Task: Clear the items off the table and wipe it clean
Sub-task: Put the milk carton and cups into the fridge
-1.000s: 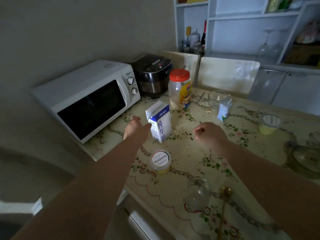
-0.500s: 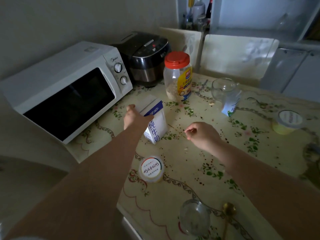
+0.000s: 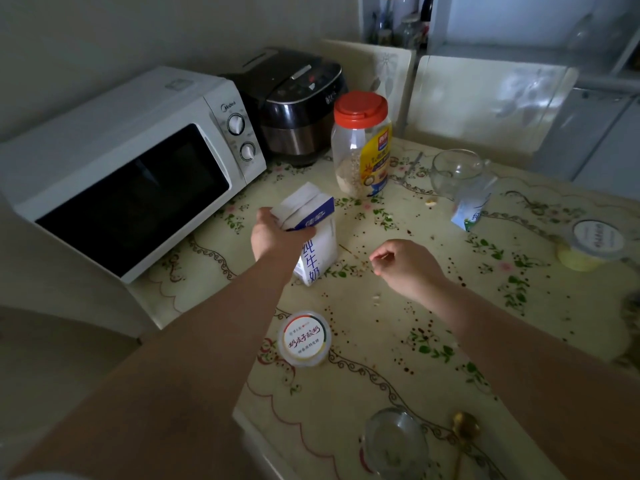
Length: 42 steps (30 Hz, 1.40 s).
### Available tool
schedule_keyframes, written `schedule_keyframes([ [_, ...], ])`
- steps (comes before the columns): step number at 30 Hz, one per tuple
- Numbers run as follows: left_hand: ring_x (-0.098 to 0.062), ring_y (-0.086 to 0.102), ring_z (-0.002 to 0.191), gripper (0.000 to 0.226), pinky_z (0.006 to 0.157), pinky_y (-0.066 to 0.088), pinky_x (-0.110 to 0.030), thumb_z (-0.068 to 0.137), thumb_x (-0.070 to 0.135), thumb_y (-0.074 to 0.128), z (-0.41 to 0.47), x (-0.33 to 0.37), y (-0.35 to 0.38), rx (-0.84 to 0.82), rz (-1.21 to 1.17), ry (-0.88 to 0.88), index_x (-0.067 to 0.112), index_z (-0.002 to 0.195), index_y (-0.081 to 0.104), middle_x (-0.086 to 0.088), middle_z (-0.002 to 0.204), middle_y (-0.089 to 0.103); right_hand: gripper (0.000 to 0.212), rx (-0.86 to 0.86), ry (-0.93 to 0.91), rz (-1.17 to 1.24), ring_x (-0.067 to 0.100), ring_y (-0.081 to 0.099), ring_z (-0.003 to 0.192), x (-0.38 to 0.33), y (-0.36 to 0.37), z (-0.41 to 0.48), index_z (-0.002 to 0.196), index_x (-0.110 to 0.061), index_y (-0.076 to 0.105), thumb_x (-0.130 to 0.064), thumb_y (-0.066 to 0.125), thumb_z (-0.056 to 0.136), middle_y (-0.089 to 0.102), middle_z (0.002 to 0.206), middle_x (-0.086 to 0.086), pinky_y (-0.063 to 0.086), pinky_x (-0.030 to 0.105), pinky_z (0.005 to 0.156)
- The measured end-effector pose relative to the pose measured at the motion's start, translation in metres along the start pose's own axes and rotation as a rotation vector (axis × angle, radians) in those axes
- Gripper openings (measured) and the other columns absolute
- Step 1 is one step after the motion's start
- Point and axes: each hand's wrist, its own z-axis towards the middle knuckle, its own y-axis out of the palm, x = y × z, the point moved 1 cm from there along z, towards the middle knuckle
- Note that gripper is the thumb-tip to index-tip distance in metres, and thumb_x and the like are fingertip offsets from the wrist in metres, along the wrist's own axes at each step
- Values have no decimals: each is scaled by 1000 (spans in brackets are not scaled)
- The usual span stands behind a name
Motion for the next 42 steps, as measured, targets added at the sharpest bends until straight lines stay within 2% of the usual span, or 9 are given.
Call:
schedule_keyframes([
  [8,-2,59,70,47,50,43,-15,65,19,87,-21,31,-38,29,-72,107,18,97,52,11,85,62,21,54,-12,-43,2,55,60,-23,-8,-16,109,-28,65,-26,50,95,68,105,-11,46,21,55],
  [13,-2,62,72,47,57,51,-22,64,18,87,-42,44,-77,38,-109,159,20,95,53,13,84,62,23,98,-25,-83,7,62,81,-45,-10,-40,106,-29,67,-24,48,94,68,106,-12,55,30,72],
  [18,-4,62,72,48,53,47,-19,64,19,87,-70,43,-126,59,-121,188,19,99,54,12,85,62,25,122,-70,-121,10,63,79,-76,-4,-76,103,-30,68,-21,48,93,69,103,-11,55,31,72],
  [21,-7,65,76,48,58,53,-24,63,21,88,-91,32,-162,55,-105,201,20,98,54,10,88,64,23,129,-103,-135,9,62,77,-97,8,-104,102,-30,68,-22,48,93,69,102,-10,54,28,69],
  [24,-10,67,77,47,63,56,-29,62,21,88,-111,20,-196,38,-106,223,20,95,55,7,90,67,23,129,-128,-153,12,61,86,-117,23,-135,103,-28,68,-23,48,94,68,106,-8,52,30,73],
  [32,-10,67,73,45,55,49,-24,62,26,89,-166,-11,-271,37,-107,280,26,78,47,7,83,66,24,152,-178,-176,15,62,96,-152,59,-210,104,-28,68,-25,47,93,67,112,-8,50,28,74],
  [36,-10,63,69,49,51,43,-22,66,27,87,-195,-18,-301,51,-103,288,27,73,39,8,77,61,22,166,-216,-183,13,61,92,-165,72,-237,101,-30,69,-25,49,92,68,107,-10,48,27,75],
  [39,-13,67,71,46,53,51,-26,64,26,88,-211,-21,-320,83,-117,276,19,79,46,3,80,66,23,178,-258,-206,9,61,84,-174,79,-250,94,-32,69,-27,47,92,69,99,-13,46,26,69],
  [42,-16,70,73,47,64,59,-34,61,26,90,-234,-25,-341,144,-136,261,15,84,51,1,83,69,23,153,-310,-215,8,59,73,-182,84,-270,89,-30,69,-25,47,91,67,85,-12,44,24,65],
])
